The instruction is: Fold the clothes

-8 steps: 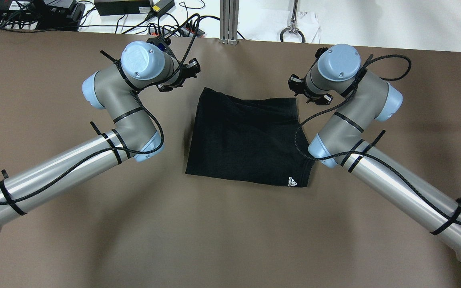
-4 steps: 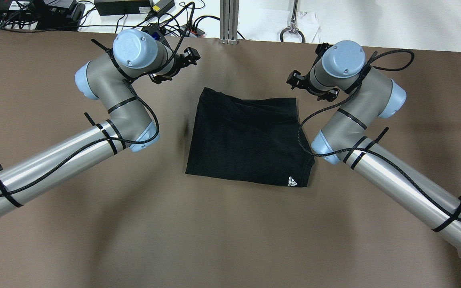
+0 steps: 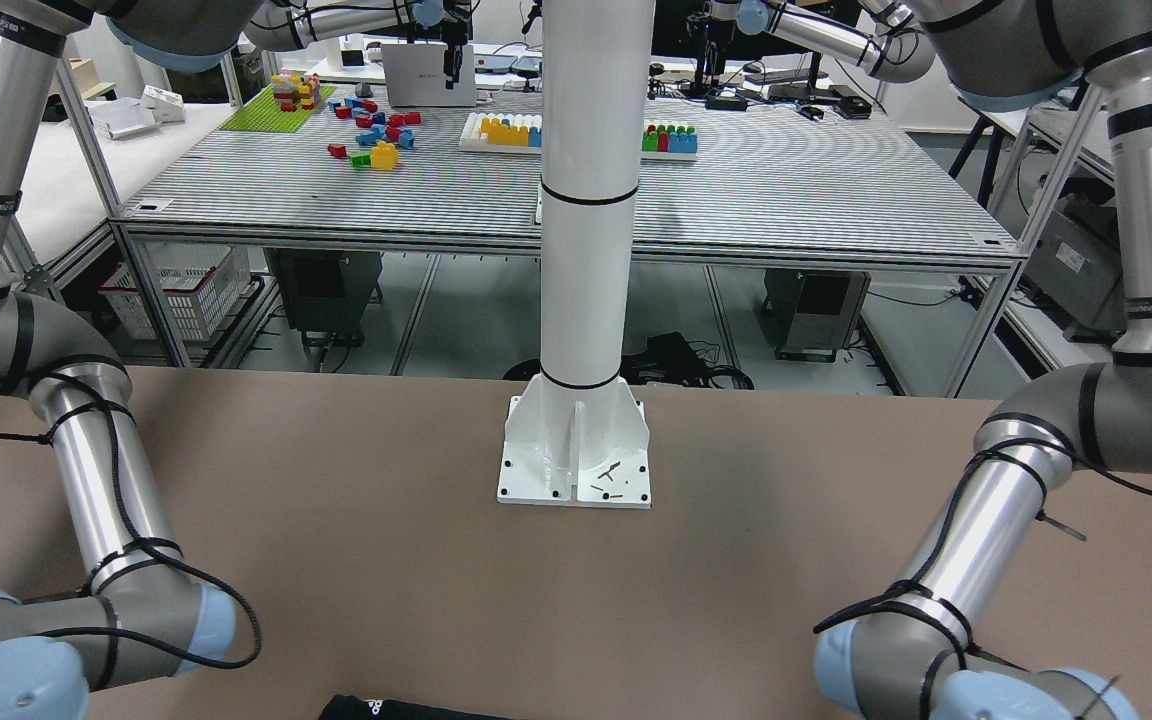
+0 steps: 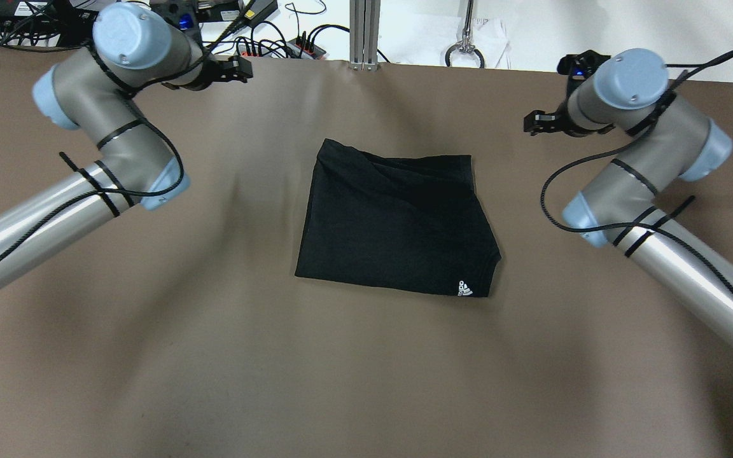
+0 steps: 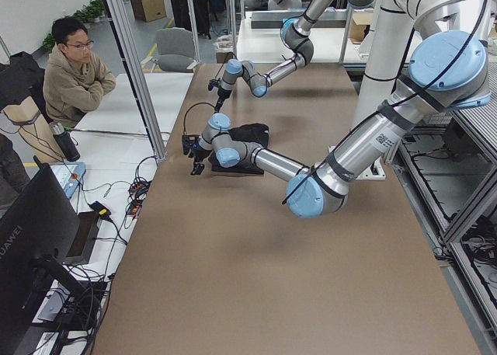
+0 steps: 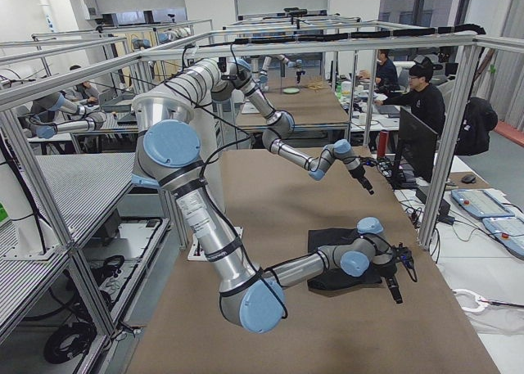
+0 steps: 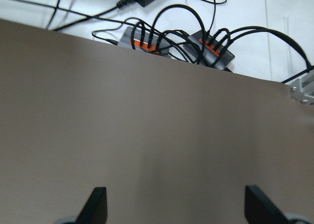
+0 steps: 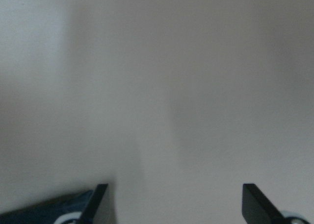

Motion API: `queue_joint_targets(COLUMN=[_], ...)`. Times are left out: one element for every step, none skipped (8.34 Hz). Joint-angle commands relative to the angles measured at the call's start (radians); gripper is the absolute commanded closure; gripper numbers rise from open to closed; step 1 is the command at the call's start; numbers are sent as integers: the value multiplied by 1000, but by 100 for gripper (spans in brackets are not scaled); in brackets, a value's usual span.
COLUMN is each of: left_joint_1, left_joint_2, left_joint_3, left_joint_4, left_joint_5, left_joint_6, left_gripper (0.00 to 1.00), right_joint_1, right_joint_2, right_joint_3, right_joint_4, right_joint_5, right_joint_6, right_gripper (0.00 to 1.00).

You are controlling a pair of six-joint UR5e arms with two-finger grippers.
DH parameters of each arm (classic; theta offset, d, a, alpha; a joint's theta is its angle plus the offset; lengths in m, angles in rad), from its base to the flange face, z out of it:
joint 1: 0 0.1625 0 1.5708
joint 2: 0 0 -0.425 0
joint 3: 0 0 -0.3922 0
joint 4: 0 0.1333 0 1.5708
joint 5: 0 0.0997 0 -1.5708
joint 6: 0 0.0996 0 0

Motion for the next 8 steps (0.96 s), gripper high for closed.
queue_joint_targets(left_joint_1=[-152, -212, -287, -362, -437, -500, -555, -600], left_joint_2=[239, 309, 376, 435, 472, 507, 539, 590], left_joint_3=[-186, -213, -219, -221, -224, -224, -222, -222], left_joint_4=[33, 39, 33, 25, 24, 22, 22, -17], left_joint_5=[-3, 2, -4, -12, -24, -59, -82, -102], left_joint_6=[458, 613, 771, 937, 1071, 1157, 1238, 1300], left_gripper=[0, 0, 0, 0, 0, 0, 0, 0], right_joint_1=[170, 225, 295, 357, 424, 495, 568, 610], right_joint_2=[-123, -157, -203, -234, -266, -294, -297, -339], right_joint_3=[16, 14, 14, 16, 16, 14, 11, 23], right_joint_4=[-1, 8, 10, 13, 14, 27, 28, 33], right_joint_5=[3, -5, -5, -5, -2, -5, 1, 20], right_joint_6=[-437, -594, -716, -835, -928, -1024, -1110, -1146], right_gripper=[5, 5, 5, 5, 5, 5, 5, 5])
